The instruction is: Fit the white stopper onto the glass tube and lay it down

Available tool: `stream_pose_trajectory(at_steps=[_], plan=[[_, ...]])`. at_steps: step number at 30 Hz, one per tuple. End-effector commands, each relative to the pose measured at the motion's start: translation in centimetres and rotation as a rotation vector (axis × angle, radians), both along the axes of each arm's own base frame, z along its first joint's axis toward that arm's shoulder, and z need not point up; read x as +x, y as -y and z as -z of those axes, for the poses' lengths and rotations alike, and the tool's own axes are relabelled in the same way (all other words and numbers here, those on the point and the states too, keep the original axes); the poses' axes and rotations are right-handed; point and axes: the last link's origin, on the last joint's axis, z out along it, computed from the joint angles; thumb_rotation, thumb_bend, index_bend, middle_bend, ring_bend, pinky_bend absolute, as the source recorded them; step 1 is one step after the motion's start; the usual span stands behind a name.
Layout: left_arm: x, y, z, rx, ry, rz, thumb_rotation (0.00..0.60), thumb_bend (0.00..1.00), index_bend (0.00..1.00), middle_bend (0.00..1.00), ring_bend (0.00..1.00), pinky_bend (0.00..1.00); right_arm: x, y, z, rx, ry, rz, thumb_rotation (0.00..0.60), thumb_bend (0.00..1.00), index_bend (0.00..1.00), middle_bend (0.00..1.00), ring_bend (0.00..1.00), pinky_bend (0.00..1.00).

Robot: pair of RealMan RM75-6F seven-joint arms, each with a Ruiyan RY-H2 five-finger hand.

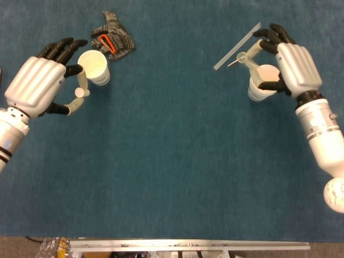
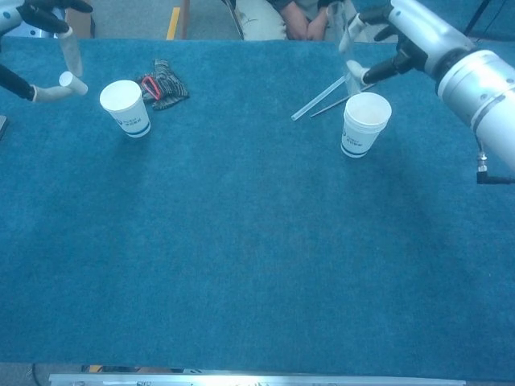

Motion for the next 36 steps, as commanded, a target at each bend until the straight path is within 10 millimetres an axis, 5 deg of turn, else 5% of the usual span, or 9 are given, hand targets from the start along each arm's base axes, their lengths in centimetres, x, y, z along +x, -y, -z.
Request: stream_pose_trajectory(at_steps=[1, 14, 36], plan=[[0.5, -0.2, -0.3, 0.0, 0.004, 0.0, 0.6, 0.32, 0.53, 0.06, 0.0, 0.0, 1.2, 0.2, -0.4, 0.002, 0.025, -0.023, 0.6, 0.4, 0.59, 0.22, 0.06, 0.18], [1.6, -1.0, -2.1, 0.012, 0.016, -0.013, 0.6, 0.32, 0.53, 0.06, 0.0, 0.0, 6.1, 1.2, 0.0, 0.032, 0.126, -0.078, 0.6, 0.4, 0.6, 0.22, 0.07, 0.18], [4.3, -2.1, -6.8, 0.037, 0.077, -0.04, 0.6, 0.32, 0.53, 0.06, 0.0, 0.0, 13.0, 1.5, 8.6, 0.258, 0.214, -0.059, 0.6, 0.4, 0.6, 0.22, 0.07, 0.18]])
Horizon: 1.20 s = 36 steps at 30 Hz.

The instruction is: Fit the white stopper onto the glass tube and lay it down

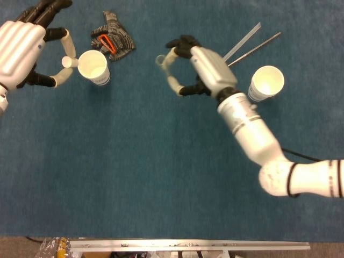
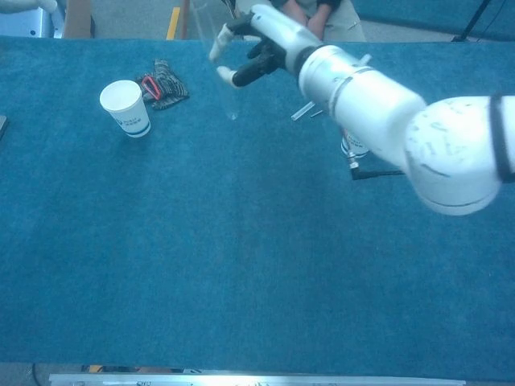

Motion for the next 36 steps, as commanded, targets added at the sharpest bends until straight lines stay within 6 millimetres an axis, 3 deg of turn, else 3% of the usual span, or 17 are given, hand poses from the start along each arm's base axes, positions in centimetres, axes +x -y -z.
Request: stream_pose_trajectory(at_steps=[1, 24, 36], plan=[[0.2, 0.0, -0.1, -0.005, 0.013, -0.005, 0.6, 0.32, 0.53, 0.06, 0.0, 0.0, 1.1, 0.0, 1.1, 0.023, 0.005, 0.001, 0.6, 0.4, 0.6, 0.22, 0.07, 0.18], [2.0, 0.2, 0.9, -0.098, -0.034, 0.018, 0.6, 0.32, 0.53, 0.05, 0.0, 0.0, 7.0, -0.4, 6.0, 0.116, 0.003, -0.055, 0.6, 0.39, 0.6, 0.22, 0.07, 0.18], [2.2, 0.0, 1.7, -0.132, -0.049, 0.014, 0.6, 0.32, 0.53, 0.05, 0.0, 0.0, 8.4, -0.9, 6.8, 0.132, 0.014, -0.069, 0.6, 0.39, 0.6, 0.22, 0.07, 0.18]])
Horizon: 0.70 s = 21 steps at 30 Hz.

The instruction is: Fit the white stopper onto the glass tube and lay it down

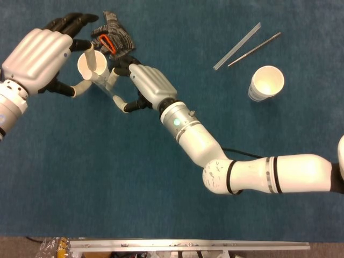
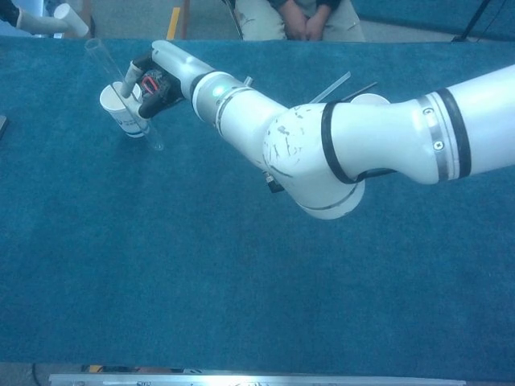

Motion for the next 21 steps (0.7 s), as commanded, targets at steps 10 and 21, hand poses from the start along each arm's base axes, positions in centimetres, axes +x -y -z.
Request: stream_pose_trajectory(at_steps=[10, 21], plan=[[-0.2, -0.26, 0.47, -0.015, -0.013, -0.007, 0.6, 0.32, 0.53, 0.05, 0.0, 0.0, 0.07, -0.01, 0.02, 0.006, 0.007, 0.003, 0.6, 0.39, 0.6, 0.22, 0.07, 0.18], [-0.38, -0.32, 0.93, -0.031, -0.023, -0.016, 0.6, 0.32, 0.53, 0.05, 0.0, 0.0, 0.05, 0.14, 0.03, 0.006, 0.011, 0.009, 0.6, 0.39, 0.6, 0.22, 0.07, 0.18]])
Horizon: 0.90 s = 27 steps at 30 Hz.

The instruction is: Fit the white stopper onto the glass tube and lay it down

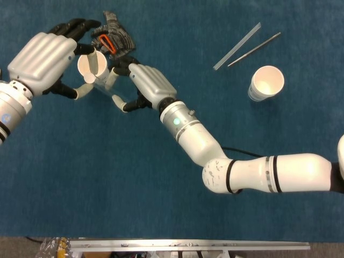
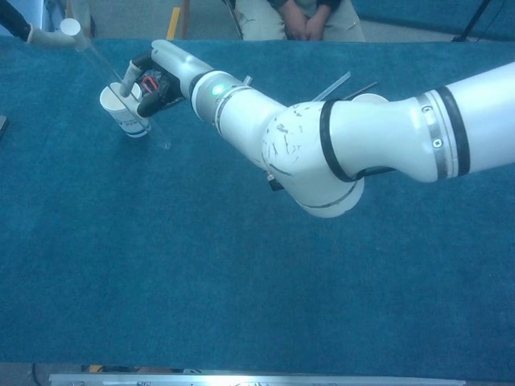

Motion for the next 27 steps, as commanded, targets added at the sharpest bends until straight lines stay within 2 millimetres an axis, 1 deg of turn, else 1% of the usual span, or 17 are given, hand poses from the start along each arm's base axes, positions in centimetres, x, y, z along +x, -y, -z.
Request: stream_pose_trajectory(at_steps=[1, 27], plan=[[0.0, -0.01, 0.0, 0.0, 0.002, -0.002, 0.6, 0.32, 0.53, 0.05, 0.0, 0.0, -0.05, 0.04, 0.07, -0.003, -0.005, -0.001, 0.6, 0.39, 0.6, 0.22, 0.07, 0.18], [-0.22, 0.01, 0.01, -0.027, 0.028, -0.04, 0.6, 0.32, 0.53, 0.05, 0.0, 0.0, 0.02, -0.02, 0.61, 0.009, 0.0, 0.009, 0.6, 0.38, 0.61, 0.22, 0.07, 0.18]])
